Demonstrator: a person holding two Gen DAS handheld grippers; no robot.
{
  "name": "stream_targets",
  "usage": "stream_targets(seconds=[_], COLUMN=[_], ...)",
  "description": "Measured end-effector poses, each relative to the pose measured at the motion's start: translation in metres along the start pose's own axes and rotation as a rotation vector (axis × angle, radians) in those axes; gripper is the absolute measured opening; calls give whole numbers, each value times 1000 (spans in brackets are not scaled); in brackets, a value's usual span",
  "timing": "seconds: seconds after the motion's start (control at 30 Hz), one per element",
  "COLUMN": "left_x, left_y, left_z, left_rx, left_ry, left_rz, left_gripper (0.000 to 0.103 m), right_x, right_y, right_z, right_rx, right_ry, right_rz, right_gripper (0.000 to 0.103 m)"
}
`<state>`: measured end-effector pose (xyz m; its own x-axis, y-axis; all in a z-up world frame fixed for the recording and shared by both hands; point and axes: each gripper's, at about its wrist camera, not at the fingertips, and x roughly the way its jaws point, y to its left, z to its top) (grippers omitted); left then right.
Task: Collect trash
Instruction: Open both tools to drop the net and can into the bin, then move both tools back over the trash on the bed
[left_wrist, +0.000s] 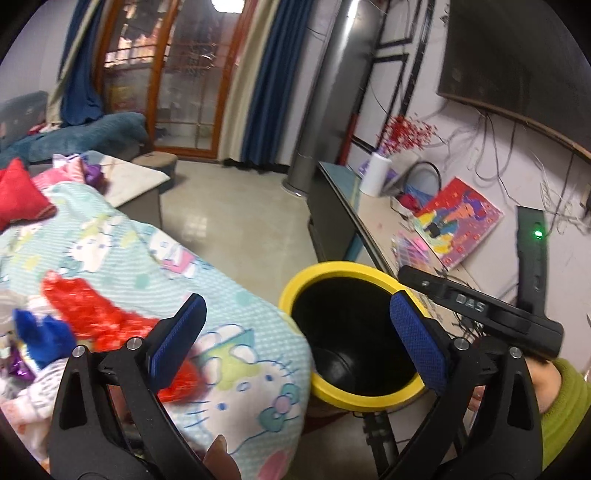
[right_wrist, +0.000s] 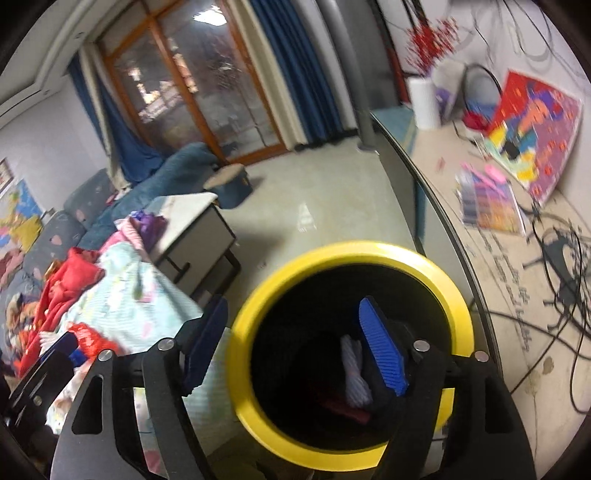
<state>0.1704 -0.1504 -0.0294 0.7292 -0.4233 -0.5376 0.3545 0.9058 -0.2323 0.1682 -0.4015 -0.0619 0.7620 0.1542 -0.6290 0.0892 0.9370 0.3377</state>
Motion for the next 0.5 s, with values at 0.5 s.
stream_targets(seconds=[0.5], left_x=[-58], left_y=[48], left_z=[-2], left_rx=[-91], left_ry=[-121], left_rz=[119], left_gripper=[92], right_x=[-41], right_y=[79], right_z=[-9], right_rx=[-222], right_ry=[-106], right_rz=[116], right_gripper=[79])
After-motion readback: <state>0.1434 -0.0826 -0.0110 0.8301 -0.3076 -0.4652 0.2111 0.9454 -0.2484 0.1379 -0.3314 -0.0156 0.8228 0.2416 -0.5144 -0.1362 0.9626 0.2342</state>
